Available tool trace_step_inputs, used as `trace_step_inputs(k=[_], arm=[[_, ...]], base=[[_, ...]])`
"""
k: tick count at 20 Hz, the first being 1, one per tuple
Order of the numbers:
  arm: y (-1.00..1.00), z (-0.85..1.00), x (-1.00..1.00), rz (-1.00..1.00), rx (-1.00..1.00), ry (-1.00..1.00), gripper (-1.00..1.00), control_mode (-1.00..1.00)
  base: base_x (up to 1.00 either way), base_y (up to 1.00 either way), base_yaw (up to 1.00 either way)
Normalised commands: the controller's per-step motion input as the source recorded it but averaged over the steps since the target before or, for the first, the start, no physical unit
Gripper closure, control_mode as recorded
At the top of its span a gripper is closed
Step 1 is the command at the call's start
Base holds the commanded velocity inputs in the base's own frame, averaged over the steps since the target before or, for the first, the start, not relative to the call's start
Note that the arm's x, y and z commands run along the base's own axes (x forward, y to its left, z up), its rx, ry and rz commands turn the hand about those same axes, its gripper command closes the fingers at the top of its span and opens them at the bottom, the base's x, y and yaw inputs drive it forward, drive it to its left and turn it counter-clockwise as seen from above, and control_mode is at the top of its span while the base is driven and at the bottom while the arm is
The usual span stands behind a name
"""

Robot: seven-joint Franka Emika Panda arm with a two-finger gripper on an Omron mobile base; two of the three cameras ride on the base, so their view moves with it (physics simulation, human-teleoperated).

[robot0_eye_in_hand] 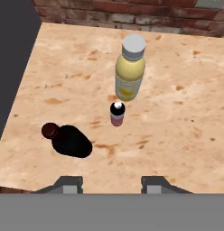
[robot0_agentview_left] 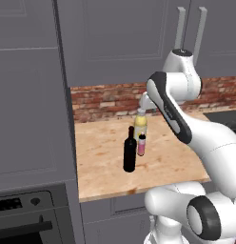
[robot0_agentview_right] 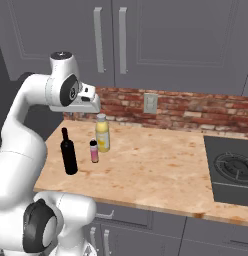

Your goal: Move the drinks to the dining counter.

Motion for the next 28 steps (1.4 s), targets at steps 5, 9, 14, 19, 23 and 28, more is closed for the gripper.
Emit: trace_step_inputs(k=[5,9,14,19,23,28], arm=[[0.13,0.00,-0.40,0.02,0.00,-0.08,-1.00,-1.00],[0.34,-0.02,-0.61,0.03,0.01,-0.06,-1.00,-1.00],[0.37,-0.08,-0.42,0.04,0.01,0.00,-1.00,-1.00],[0.20,-0.21,-0.09,0.05,0.00,0.00,-1.00,-1.00],[0.13,-0.22,0.00,0.07,0.00,0.00,-1.00,-1.00],[0.05,-0.17,0.00,0.07,0.00,0.00,-1.00,-1.00]], base=[[0.00,0.00,0.00],[0.00,0.00,0.00],[0.00,0.00,0.00],[0.00,0.00,0.00],[0.00,0.00,0.00],[0.00,0.00,0.00]])
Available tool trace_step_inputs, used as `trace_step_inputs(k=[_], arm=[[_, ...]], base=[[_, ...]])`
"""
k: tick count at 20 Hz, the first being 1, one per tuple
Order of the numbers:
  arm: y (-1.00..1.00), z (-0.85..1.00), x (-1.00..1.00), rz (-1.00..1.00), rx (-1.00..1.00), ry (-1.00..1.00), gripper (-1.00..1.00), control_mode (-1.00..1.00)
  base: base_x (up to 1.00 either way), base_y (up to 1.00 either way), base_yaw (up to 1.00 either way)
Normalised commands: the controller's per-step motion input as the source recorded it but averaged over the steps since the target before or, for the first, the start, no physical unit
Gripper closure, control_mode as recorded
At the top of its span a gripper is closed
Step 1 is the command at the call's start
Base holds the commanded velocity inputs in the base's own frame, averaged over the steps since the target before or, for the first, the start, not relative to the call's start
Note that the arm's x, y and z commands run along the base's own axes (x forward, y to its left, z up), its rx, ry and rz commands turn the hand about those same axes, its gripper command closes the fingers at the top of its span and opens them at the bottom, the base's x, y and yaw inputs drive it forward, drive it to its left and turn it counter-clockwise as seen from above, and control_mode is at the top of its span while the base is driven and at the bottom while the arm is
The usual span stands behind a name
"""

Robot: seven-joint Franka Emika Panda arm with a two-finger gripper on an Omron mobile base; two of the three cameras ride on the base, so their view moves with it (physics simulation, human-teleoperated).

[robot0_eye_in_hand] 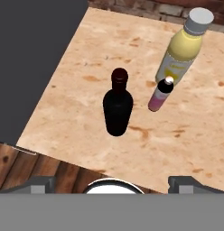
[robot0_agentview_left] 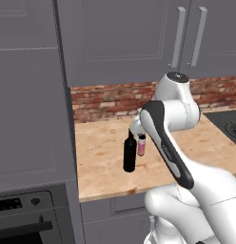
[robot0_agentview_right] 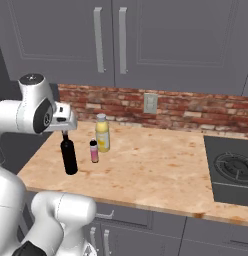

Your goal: Move the drinks to the dining counter.

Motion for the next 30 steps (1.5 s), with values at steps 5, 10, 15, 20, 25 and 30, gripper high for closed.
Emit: trace_step_inputs(k=[5,10,15,20,25,30], arm=[[0.05,-0.16,0.00,0.05,-0.02,-0.01,-1.00,-1.00],[0.00,-0.18,0.00,0.05,-0.03,-0.03,-1.00,-1.00],[0.00,-0.06,0.00,0.04,0.00,-0.07,-1.00,-1.00],[0.00,-0.14,0.04,0.00,0.00,-0.06,-1.00,-1.00],[0.00,-0.12,0.23,0.00,0.00,0.00,-1.00,-1.00],[0.00,-0.07,0.16,0.00,0.01,0.00,-1.00,-1.00]], base=[[0.00,0.00,0.00],[0.00,0.00,0.00],[0.00,0.00,0.00],[0.00,0.00,0.00],[0.00,0.00,0.00],[0.00,0.00,0.00]])
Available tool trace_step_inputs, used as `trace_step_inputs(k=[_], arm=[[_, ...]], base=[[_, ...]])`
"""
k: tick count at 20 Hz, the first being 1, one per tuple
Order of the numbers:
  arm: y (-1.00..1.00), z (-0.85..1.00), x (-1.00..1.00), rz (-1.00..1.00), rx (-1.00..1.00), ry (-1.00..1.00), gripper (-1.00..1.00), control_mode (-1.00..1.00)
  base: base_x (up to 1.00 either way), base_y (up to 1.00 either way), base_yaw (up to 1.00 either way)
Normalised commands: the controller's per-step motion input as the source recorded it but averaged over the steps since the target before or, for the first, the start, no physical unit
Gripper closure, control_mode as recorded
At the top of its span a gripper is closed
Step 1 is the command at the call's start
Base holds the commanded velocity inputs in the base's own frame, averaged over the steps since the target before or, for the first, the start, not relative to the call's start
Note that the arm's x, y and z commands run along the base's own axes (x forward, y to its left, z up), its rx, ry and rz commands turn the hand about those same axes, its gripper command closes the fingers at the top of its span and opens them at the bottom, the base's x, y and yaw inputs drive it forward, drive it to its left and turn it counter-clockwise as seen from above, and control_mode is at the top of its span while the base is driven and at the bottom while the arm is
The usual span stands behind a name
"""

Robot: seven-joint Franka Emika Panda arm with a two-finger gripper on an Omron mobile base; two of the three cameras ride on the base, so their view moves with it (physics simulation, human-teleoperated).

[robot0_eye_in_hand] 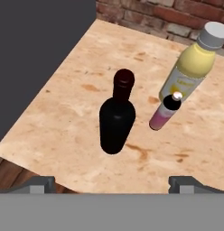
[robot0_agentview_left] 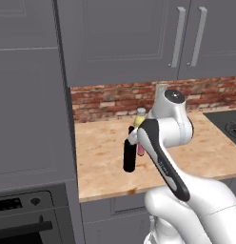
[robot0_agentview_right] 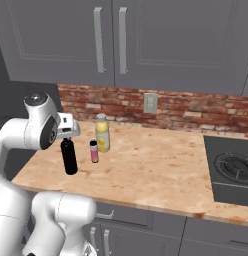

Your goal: Move the drinks to the dining counter.

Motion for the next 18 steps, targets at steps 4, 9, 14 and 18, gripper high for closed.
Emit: trace_step_inputs(k=[4,9,14,18], arm=[[0.00,-0.06,0.11,0.00,0.00,0.00,-1.00,-1.00],[0.03,-0.08,0.11,0.00,0.00,0.00,-1.00,-1.00],[0.06,-0.15,0.18,0.00,0.00,0.00,-1.00,-1.00],[0.01,-0.16,0.14,0.00,0.00,0.00,-1.00,-1.00]], base=[[0.00,0.00,0.00],[0.00,0.00,0.00],[0.00,0.00,0.00],[0.00,0.00,0.00]])
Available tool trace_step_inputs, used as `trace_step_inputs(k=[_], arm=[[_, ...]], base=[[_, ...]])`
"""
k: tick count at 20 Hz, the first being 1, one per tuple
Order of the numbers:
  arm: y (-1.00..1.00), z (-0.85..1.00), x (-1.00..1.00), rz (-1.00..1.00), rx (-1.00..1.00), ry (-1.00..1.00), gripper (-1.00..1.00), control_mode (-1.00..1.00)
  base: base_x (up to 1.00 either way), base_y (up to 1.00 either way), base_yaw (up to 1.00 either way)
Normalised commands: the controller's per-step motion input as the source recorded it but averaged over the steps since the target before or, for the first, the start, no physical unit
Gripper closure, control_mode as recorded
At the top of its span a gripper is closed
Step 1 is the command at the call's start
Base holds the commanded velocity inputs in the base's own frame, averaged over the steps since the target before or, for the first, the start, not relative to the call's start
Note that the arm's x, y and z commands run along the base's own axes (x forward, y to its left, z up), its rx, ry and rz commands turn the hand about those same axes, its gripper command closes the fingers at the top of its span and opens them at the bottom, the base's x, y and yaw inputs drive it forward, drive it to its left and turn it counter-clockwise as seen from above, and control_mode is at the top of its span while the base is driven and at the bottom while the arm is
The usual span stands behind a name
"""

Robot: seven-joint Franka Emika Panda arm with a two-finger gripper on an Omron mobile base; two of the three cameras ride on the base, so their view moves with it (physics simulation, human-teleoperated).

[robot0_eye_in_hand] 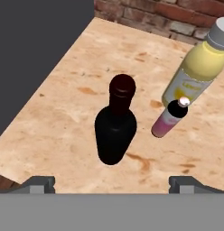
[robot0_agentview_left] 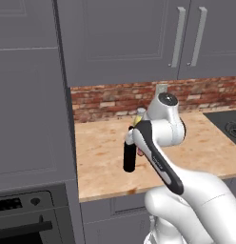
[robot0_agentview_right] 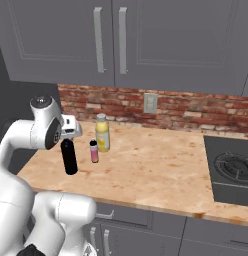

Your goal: Move the drinks to the dining counter.

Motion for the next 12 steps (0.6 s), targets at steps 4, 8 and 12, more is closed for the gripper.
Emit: trace_step_inputs(k=[4,8,12], arm=[[0.02,-0.26,0.19,0.00,0.01,0.00,-1.00,-1.00],[0.00,-0.21,0.16,0.00,0.01,0.00,-1.00,-1.00],[0.08,-0.10,0.19,0.00,0.00,0.00,-1.00,-1.00]], base=[[0.00,0.00,0.00],[0.00,0.00,0.00],[0.00,0.00,0.00]])
